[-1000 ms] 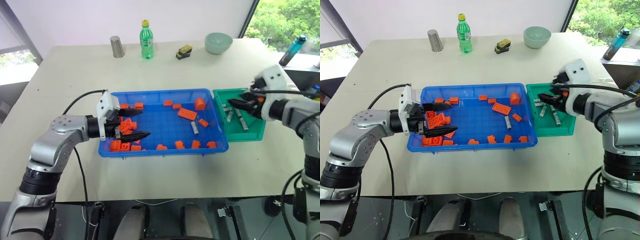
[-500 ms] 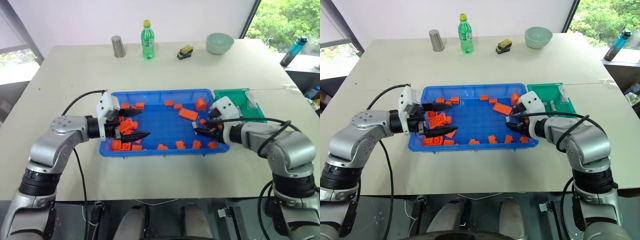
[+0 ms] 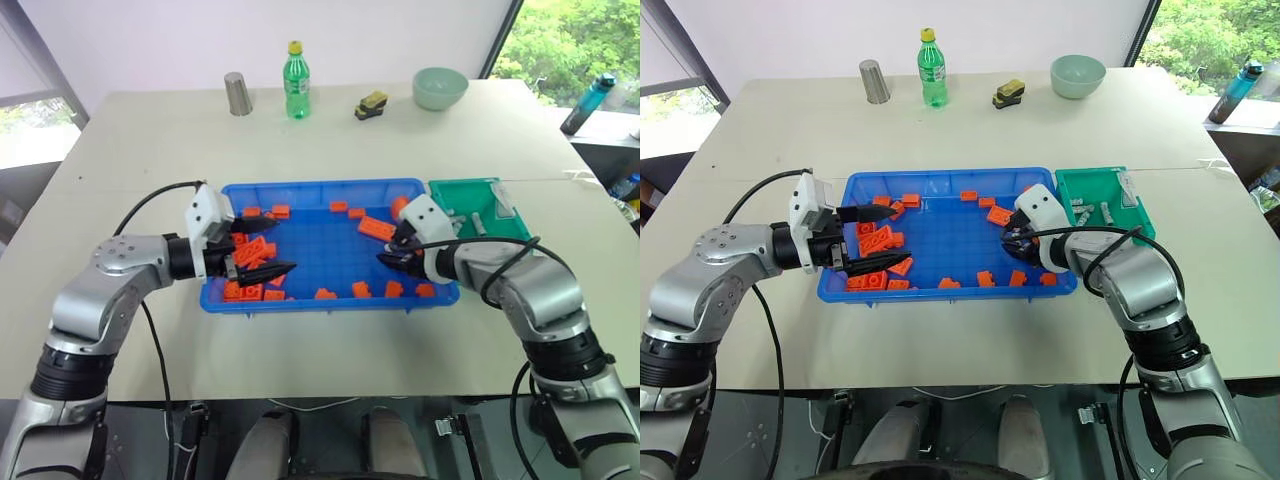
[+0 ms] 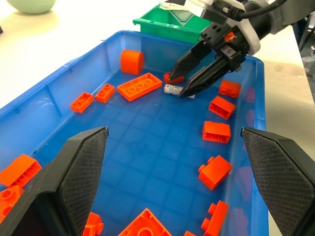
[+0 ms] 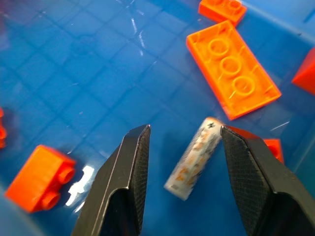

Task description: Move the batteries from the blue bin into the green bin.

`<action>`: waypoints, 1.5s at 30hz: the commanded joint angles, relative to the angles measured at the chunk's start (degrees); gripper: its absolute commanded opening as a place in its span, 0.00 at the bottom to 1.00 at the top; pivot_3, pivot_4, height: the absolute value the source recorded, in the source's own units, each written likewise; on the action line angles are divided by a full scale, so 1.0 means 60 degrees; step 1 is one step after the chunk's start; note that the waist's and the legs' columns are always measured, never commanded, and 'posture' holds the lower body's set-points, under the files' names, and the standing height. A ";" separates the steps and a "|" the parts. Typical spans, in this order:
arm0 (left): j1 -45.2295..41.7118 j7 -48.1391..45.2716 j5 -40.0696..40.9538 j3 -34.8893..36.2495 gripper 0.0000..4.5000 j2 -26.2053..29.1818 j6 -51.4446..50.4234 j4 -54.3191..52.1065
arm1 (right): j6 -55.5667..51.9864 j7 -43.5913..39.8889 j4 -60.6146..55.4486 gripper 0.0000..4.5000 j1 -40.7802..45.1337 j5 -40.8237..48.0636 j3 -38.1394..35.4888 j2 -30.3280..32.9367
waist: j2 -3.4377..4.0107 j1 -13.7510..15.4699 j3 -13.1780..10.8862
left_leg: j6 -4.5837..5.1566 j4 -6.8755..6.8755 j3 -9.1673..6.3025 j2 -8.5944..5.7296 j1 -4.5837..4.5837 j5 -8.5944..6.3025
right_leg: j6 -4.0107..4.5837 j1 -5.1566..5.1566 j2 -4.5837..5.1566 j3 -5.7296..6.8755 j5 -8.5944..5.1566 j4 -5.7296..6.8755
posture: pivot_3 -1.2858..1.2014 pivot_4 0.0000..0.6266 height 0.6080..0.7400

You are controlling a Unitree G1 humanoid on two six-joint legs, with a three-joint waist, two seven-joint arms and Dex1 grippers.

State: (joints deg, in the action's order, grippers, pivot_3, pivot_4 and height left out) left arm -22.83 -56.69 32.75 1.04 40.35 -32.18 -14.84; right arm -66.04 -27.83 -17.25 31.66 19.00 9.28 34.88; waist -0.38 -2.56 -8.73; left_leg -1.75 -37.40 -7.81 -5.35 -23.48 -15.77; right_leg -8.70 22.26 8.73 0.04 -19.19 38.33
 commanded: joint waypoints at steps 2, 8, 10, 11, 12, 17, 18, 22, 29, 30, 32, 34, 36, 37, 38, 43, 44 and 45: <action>-0.0005 0.0066 0.0072 0.0344 1.00 0.0116 0.0089 -0.0331 | 0.0200 -0.0216 0.0203 0.51 -0.0050 -0.0153 0.0356 0.0004 | -0.0011 0.0001 0.0006 | 0.0000 0.0000 0.0000 0.0001 0.0000 0.0000 | 0.0000 0.0000 -0.0001 0.0000 0.0000 0.0000 | 0.52 0.24 0.90; -0.0080 0.0080 0.0026 0.0306 1.00 0.0094 0.0164 -0.0259 | -0.0378 -0.0133 -0.0187 0.51 0.0703 0.0020 0.0185 -0.0378 | -0.0013 -0.0024 0.0008 | 0.0000 0.0003 0.0001 0.0006 0.0002 0.0000 | 0.0000 0.0005 -0.0006 -0.0001 0.0000 0.0000 | 0.52 0.24 0.90; -0.0116 0.0082 -0.0001 0.0290 1.00 0.0070 0.0208 -0.0200 | -0.0690 -0.0143 -0.0334 0.51 0.1101 0.0090 0.0134 -0.0431 | -0.0011 -0.0020 0.0007 | -0.0001 0.0006 0.0003 0.0007 0.0002 0.0000 | 0.0000 0.0009 -0.0006 -0.0001 0.0000 0.0001 | 0.52 0.24 0.90; -0.0118 0.0094 -0.0010 0.0281 1.00 0.0052 0.0225 -0.0195 | -0.0823 -0.0153 -0.0402 0.51 0.1251 0.0120 0.0107 -0.0419 | -0.0010 -0.0012 0.0006 | -0.0001 0.0007 0.0003 0.0006 0.0001 0.0000 | 0.0000 0.0009 -0.0004 -0.0001 0.0000 0.0001 | 0.52 0.24 0.90; -0.0116 0.0100 -0.0020 0.0277 1.00 0.0037 0.0250 -0.0181 | -0.0964 -0.0125 -0.0447 0.57 0.1396 0.0134 0.0067 -0.0412 | -0.0010 -0.0008 0.0006 | -0.0001 0.0006 0.0003 0.0004 0.0000 0.0000 | 0.0000 0.0008 -0.0002 -0.0001 0.0000 0.0000 | 0.52 0.24 0.90; -0.0026 0.0152 -0.0054 0.0257 1.00 -0.0029 0.0354 -0.0188 | -0.1993 0.0487 -0.0638 0.98 0.1622 0.0045 -0.0574 -0.0603 | -0.0011 0.0030 0.0006 | 0.0000 0.0003 -0.0004 -0.0003 0.0000 0.0000 | 0.0000 0.0001 0.0003 0.0000 0.0000 -0.0001 | 0.52 0.24 0.90; -0.0011 0.0153 -0.0057 0.0262 1.00 -0.0033 0.0372 -0.0177 | -0.2299 0.0642 -0.0689 0.98 0.1626 0.0051 -0.0791 -0.0739 | -0.0011 0.0024 0.0006 | 0.0000 0.0002 -0.0002 -0.0003 0.0000 0.0000 | 0.0000 0.0002 0.0004 0.0000 0.0000 -0.0001 | 0.52 0.24 0.90; 0.0016 0.0218 -0.0056 0.0240 1.00 -0.0075 0.0391 -0.0205 | -0.3853 0.0692 -0.1459 0.98 0.1426 0.0496 -0.1742 -0.1165 | -0.0011 0.0004 0.0006 | 0.0000 0.0009 -0.0001 0.0000 -0.0001 0.0000 | 0.0000 0.0008 0.0002 -0.0001 0.0000 0.0002 | 0.52 0.24 0.90; -0.0244 0.0037 -0.0135 0.0070 1.00 -0.0142 0.0505 0.0145 | -0.4410 0.1521 -0.1879 0.98 0.0659 0.1170 -0.2851 -0.2091 | -0.0010 0.0003 0.0006 | 0.0000 0.0007 0.0002 0.0000 0.0000 0.0000 | 0.0000 0.0009 0.0003 -0.0003 0.0000 0.0004 | 0.52 0.24 0.90; -0.0311 0.0017 -0.0149 0.0038 1.00 -0.0167 0.0508 0.0188 | -0.4410 0.1622 -0.1850 0.98 0.0634 0.1233 -0.2874 -0.2128 | -0.0010 0.0002 0.0006 | 0.0000 0.0007 0.0001 -0.0001 -0.0001 0.0000 | 0.0000 0.0010 0.0002 -0.0003 0.0000 0.0004 | 0.52 0.24 0.90; -0.0428 -0.0010 -0.0189 -0.0015 1.00 -0.0229 0.0507 0.0259 | -0.4410 0.1827 -0.1683 0.98 0.0598 0.1314 -0.2902 -0.2206 | -0.0010 0.0003 0.0006 | 0.0000 0.0007 0.0001 0.0000 0.0000 0.0000 | 0.0000 0.0009 0.0002 -0.0002 0.0000 0.0005 | 0.52 0.24 0.90; -0.0488 -0.0042 -0.0226 -0.0046 1.00 -0.0281 0.0516 0.0297 | -0.4410 0.2026 -0.1466 0.98 0.0627 0.1318 -0.2895 -0.2285 | -0.0010 0.0000 0.0006 | 0.0000 0.0007 0.0001 -0.0001 0.0000 0.0000 | 0.0000 0.0009 0.0003 -0.0002 0.0000 0.0006 | 0.52 0.24 0.90; -0.0506 -0.0052 -0.0256 -0.0062 1.00 -0.0319 0.0520 0.0293 | -0.4410 0.2182 -0.1242 0.98 0.0689 0.1306 -0.2899 -0.2350 | -0.0010 -0.0006 0.0006 | 0.0000 0.0007 0.0002 -0.0001 0.0000 0.0000 | 0.0000 0.0009 0.0002 -0.0003 0.0000 0.0007 | 0.52 0.24 0.90; -0.0502 -0.0060 -0.0264 -0.0054 1.00 -0.0331 0.0526 0.0290 | -0.4410 0.2251 -0.1144 0.98 0.0720 0.1298 -0.2898 -0.2379 | -0.0010 -0.0007 0.0006 | 0.0000 0.0008 0.0002 -0.0001 0.0000 0.0000 | 0.0000 0.0009 0.0002 -0.0003 0.0000 0.0007 | 0.52 0.24 0.90; -0.0488 -0.0061 -0.0262 -0.0027 1.00 -0.0337 0.0520 0.0276 | -0.4410 0.2312 -0.1058 0.98 0.0733 0.1299 -0.2881 -0.2387 | -0.0010 -0.0009 0.0006 | 0.0000 0.0009 0.0001 0.0000 0.0000 0.0000 | 0.0000 0.0011 0.0002 -0.0003 0.0000 0.0008 | 0.52 0.24 0.90; -0.0303 0.0007 -0.0252 0.0142 1.00 -0.0319 0.0534 0.0181 | -0.4410 0.2514 -0.0800 0.98 0.0740 0.1509 -0.2845 -0.2465 | -0.0010 0.0006 0.0006 | 0.0000 0.0006 0.0000 -0.0001 0.0000 0.0000 | 0.0000 0.0007 0.0003 -0.0002 0.0000 0.0008 | 0.52 0.24 0.90; -0.0256 0.0032 -0.0247 0.0168 1.00 -0.0318 0.0540 0.0159 | -0.4410 0.2543 -0.0738 0.98 0.0757 0.1528 -0.2783 -0.2470 | -0.0010 0.0004 0.0006 | 0.0000 0.0006 0.0000 -0.0003 0.0000 0.0000 | 0.0000 0.0007 0.0005 -0.0002 0.0000 0.0009 | 0.52 0.24 0.90; -0.0209 0.0068 -0.0238 0.0188 1.00 -0.0321 0.0535 0.0114 | -0.4410 0.2564 -0.0682 0.98 0.0764 0.1540 -0.2728 -0.2464 | -0.0010 0.0000 0.0006 | 0.0000 0.0006 0.0000 -0.0003 0.0000 0.0000 | 0.0000 0.0007 0.0004 -0.0003 0.0000 0.0009 | 0.52 0.24 0.90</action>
State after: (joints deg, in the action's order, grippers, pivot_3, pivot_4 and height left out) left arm -24.34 -56.65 31.17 0.60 38.09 -29.81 -12.41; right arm -92.11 -12.93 -21.29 35.33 27.73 -7.09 20.15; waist -0.44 -2.56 -8.69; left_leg -1.75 -37.36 -7.81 -5.37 -23.48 -15.77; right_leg -8.70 22.31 8.75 0.03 -19.19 38.38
